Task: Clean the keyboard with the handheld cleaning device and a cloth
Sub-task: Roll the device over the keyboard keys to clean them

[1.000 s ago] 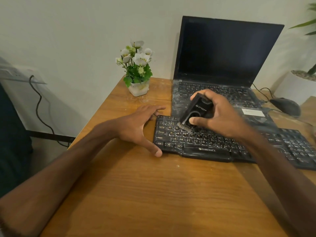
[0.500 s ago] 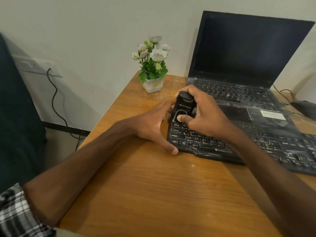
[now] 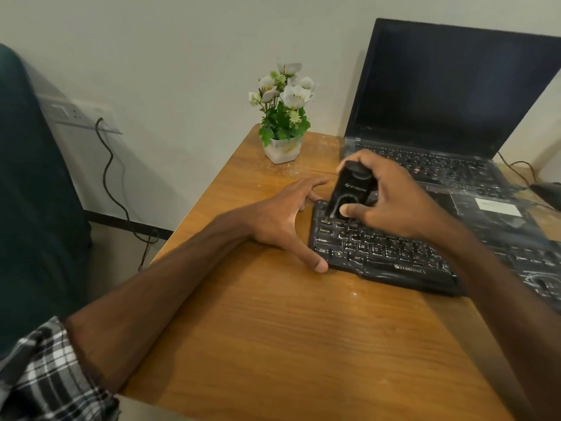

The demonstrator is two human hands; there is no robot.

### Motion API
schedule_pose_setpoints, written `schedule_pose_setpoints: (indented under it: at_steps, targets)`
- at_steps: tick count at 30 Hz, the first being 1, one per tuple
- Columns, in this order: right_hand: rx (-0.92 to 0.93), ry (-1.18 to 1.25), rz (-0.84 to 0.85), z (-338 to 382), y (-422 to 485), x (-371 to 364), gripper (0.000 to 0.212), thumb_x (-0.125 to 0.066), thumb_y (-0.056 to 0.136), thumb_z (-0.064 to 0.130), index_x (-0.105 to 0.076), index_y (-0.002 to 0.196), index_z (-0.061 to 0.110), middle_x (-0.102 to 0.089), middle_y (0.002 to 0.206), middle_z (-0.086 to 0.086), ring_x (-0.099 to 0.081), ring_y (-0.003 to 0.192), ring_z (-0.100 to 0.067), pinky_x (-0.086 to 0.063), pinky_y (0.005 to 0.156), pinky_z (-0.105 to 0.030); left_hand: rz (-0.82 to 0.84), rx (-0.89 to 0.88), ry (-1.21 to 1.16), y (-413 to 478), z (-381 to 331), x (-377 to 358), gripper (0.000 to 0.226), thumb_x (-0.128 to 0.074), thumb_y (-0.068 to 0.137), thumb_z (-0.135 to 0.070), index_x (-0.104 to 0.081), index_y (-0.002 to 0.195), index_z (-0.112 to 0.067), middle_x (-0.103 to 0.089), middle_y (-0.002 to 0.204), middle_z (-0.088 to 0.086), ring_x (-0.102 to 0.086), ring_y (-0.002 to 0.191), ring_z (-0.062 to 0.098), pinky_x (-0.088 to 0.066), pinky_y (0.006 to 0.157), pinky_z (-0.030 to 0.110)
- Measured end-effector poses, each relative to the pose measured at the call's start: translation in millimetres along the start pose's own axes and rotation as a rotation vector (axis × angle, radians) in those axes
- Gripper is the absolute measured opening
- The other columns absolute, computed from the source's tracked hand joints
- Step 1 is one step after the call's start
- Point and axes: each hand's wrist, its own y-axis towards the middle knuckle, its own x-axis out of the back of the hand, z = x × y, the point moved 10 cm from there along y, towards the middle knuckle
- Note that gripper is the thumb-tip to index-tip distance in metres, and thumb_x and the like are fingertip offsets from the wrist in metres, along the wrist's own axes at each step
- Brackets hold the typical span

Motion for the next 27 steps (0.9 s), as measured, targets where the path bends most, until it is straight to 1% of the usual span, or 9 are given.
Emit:
schedule_pose_setpoints:
  at_steps: [3, 5, 9, 11, 14, 18, 22, 25, 27]
  targets:
    - [0.055, 0.001, -0.059, 11.2, 2.8, -12.4, 0.06, -0.082, 0.076, 0.006, -0.051, 0.125, 0.022, -0.06, 0.114, 0.01, -0.064, 0.104, -0.012, -0.061, 0.078, -0.03, -0.024, -0.013, -0.002, 1.5, -1.1, 0.9, 0.145, -0.096, 0.043, -0.072, -0.013, 0.16, -0.043, -0.029, 0.159, -0.015, -0.036, 0.141, 0.011, -0.041, 0.118, 0.044]
    - [0.104, 0.022, -0.122, 17.9, 1.5, -15.6, 0.058, -0.083, 0.076, 0.008, -0.05, 0.123, 0.021, -0.061, 0.111, 0.01, -0.064, 0.102, -0.01, -0.062, 0.078, -0.029, -0.03, -0.022, 0.006, 1.6, -2.6, 1.7, 0.144, -0.095, 0.042, -0.076, -0.017, 0.158, -0.043, -0.029, 0.16, -0.016, -0.035, 0.145, 0.012, -0.04, 0.119, 0.047]
    - [0.093, 0.078, -0.245, 17.4, -2.5, 8.8, 0.059, -0.083, 0.077, 0.009, -0.051, 0.127, 0.02, -0.059, 0.114, 0.012, -0.06, 0.103, 0.0, -0.053, 0.073, -0.009, -0.021, -0.035, -0.012, -0.4, -4.2, 2.5, 0.136, -0.099, 0.049, -0.062, -0.02, 0.157, -0.042, -0.031, 0.154, -0.018, -0.035, 0.141, 0.005, -0.04, 0.118, 0.04]
    - [0.068, 0.012, -0.221, 13.3, -2.7, 15.4, 0.062, -0.084, 0.076, 0.011, -0.051, 0.127, 0.022, -0.058, 0.113, 0.013, -0.06, 0.103, 0.0, -0.052, 0.069, -0.01, -0.01, -0.018, -0.009, -2.3, -2.1, 2.6, 0.141, -0.097, 0.046, -0.064, -0.017, 0.16, -0.041, -0.03, 0.153, -0.017, -0.036, 0.138, 0.006, -0.04, 0.117, 0.037]
    - [0.045, -0.006, -0.15, 12.7, -3.7, -1.6, 0.064, -0.083, 0.076, 0.008, -0.05, 0.128, 0.021, -0.058, 0.111, 0.013, -0.062, 0.098, -0.006, -0.055, 0.067, -0.017, -0.011, -0.001, 0.011, -1.0, 0.4, 2.0, 0.145, -0.093, 0.042, -0.073, -0.016, 0.16, -0.041, -0.031, 0.154, -0.016, -0.037, 0.137, 0.008, -0.041, 0.117, 0.041]
    - [0.079, 0.075, -0.126, 20.8, -1.1, -12.5, 0.062, -0.083, 0.076, 0.006, -0.051, 0.126, 0.021, -0.061, 0.113, 0.009, -0.065, 0.103, -0.012, -0.061, 0.075, -0.026, -0.026, -0.033, 0.023, 2.6, -0.3, 2.0, 0.145, -0.093, 0.04, -0.079, -0.019, 0.158, -0.041, -0.031, 0.158, -0.017, -0.035, 0.145, 0.011, -0.039, 0.119, 0.048]
    - [0.026, 0.204, -0.137, 12.2, -1.8, -0.6, 0.058, -0.082, 0.077, 0.003, -0.053, 0.125, 0.019, -0.06, 0.113, 0.009, -0.065, 0.101, -0.007, -0.057, 0.073, -0.015, -0.007, 0.003, 0.04, 0.5, -0.3, 4.1, 0.123, -0.093, 0.042, -0.074, -0.031, 0.145, -0.049, -0.037, 0.144, -0.021, -0.039, 0.135, 0.004, -0.042, 0.117, 0.043]
    - [0.04, 0.12, -0.077, 15.1, -2.3, -12.0, 0.059, -0.083, 0.077, 0.006, -0.052, 0.125, 0.018, -0.061, 0.115, 0.004, -0.066, 0.104, -0.015, -0.062, 0.079, -0.029, 0.017, 0.014, 0.089, 0.9, -0.1, 3.4, 0.115, -0.09, 0.042, -0.076, -0.04, 0.14, -0.046, -0.038, 0.14, -0.016, -0.04, 0.131, 0.007, -0.042, 0.115, 0.042]
    - [0.045, 0.081, -0.025, 16.8, -1.7, -16.9, 0.058, -0.083, 0.077, 0.007, -0.051, 0.125, 0.019, -0.06, 0.114, 0.004, -0.066, 0.103, -0.016, -0.063, 0.078, -0.032, 0.012, 0.002, 0.091, 1.6, -0.2, 3.5, 0.118, -0.09, 0.041, -0.079, -0.044, 0.143, -0.041, -0.039, 0.143, -0.014, -0.04, 0.134, 0.01, -0.042, 0.116, 0.042]
